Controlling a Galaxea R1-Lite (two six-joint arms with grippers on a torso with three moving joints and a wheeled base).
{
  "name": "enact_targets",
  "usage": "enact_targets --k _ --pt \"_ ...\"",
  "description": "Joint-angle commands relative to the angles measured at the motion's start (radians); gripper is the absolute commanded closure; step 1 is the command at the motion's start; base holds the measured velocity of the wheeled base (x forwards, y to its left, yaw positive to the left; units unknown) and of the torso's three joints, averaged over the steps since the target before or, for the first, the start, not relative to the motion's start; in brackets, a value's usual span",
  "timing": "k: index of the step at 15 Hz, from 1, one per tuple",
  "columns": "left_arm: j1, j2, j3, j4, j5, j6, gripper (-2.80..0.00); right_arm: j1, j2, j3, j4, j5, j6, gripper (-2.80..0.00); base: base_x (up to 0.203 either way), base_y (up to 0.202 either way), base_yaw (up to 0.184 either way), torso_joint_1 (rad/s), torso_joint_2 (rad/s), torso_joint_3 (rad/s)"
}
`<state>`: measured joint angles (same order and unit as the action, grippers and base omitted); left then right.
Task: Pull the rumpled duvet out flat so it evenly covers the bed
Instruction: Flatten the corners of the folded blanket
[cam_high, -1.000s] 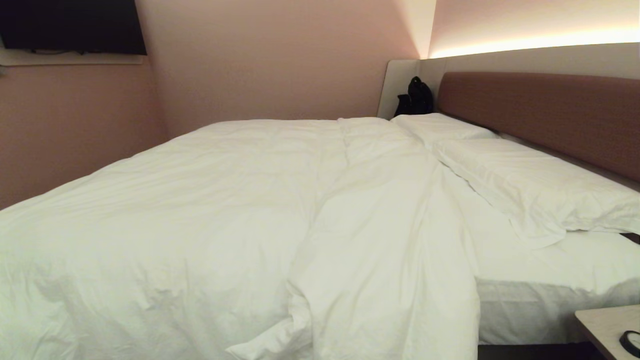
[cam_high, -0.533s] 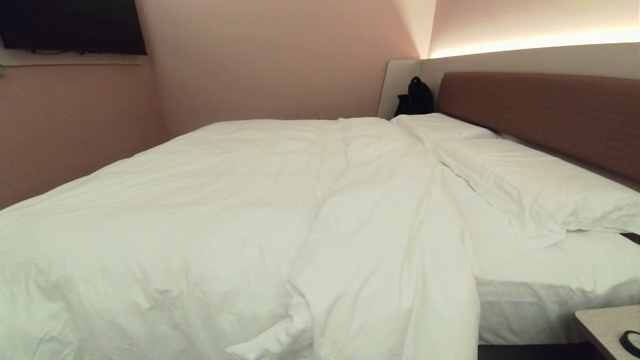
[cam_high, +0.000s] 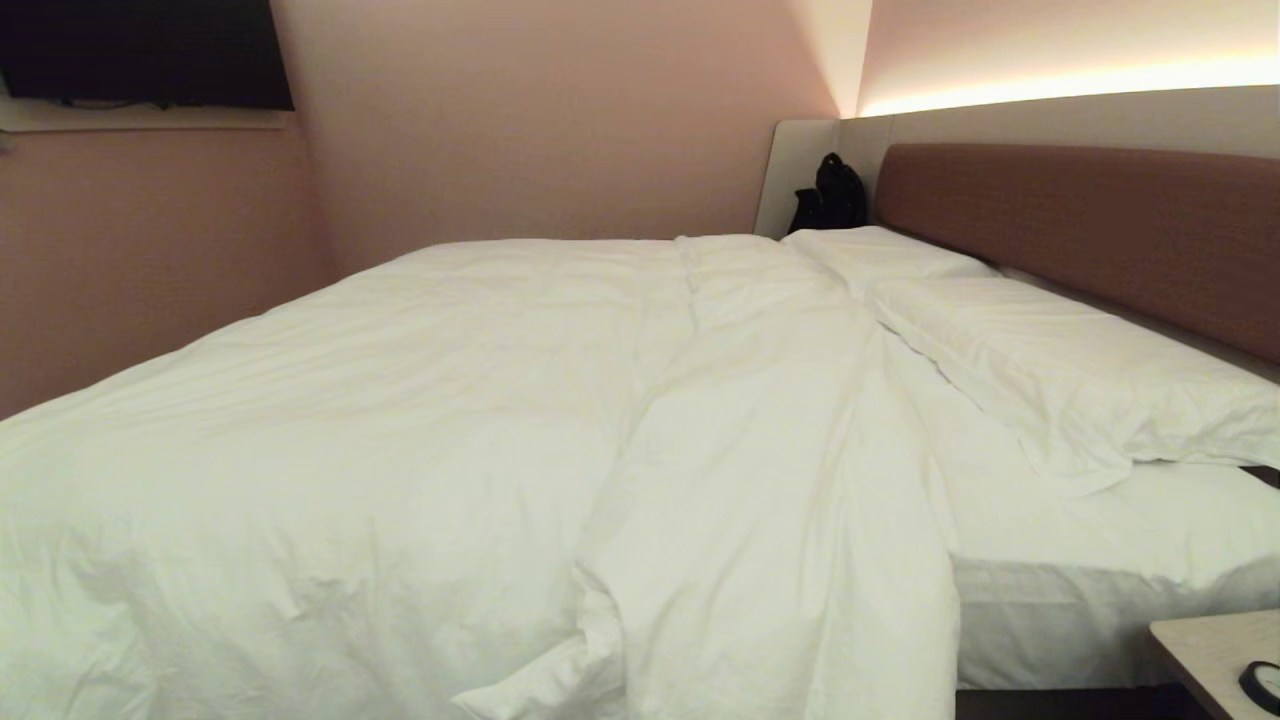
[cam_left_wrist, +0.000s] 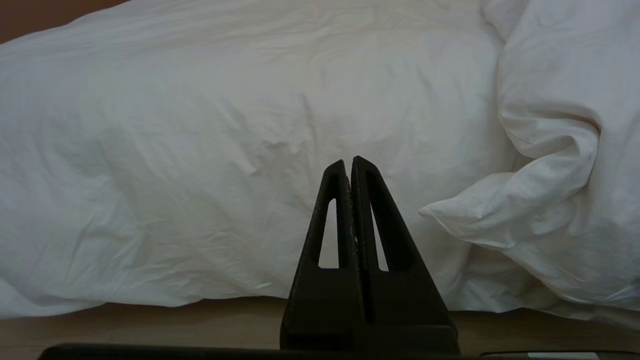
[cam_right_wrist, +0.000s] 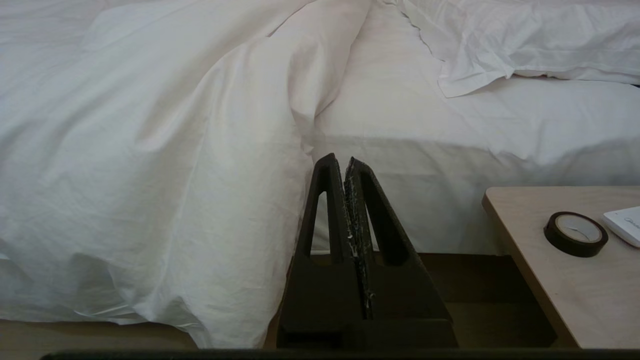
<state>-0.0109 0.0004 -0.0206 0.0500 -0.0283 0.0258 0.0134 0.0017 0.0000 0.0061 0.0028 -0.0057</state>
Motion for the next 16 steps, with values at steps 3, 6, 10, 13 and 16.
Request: enact_targets --k 3,6,10,13,16 --pt "0.000 0.001 -0.001 0.001 0.002 -0.001 0.00 0.000 0.000 0.000 0.000 0.000 -0.002 0.00 0.000 0.000 0.000 0.000 0.00 0.000" --pt "0.000 0.001 0.001 0.001 0.002 -0.001 0.00 0.000 0.000 0.000 0.000 0.000 -0.002 0.00 0.000 0.000 0.000 0.000 0.00 0.000" --pt "0.000 0.001 0.001 0.001 0.002 -0.001 0.00 0.000 0.000 0.000 0.000 0.000 -0.001 0.00 0.000 0.000 0.000 0.000 0.00 0.000" --pt "0.000 0.000 0.001 0.001 0.002 -0.001 0.00 0.000 0.000 0.000 0.000 0.000 -0.002 0.00 0.000 0.000 0.000 0.000 0.00 0.000" --pt "0.000 0.001 0.001 0.001 0.002 -0.001 0.00 0.000 0.000 0.000 0.000 0.000 0.000 0.00 0.000 0.000 0.000 0.000 0.00 0.000"
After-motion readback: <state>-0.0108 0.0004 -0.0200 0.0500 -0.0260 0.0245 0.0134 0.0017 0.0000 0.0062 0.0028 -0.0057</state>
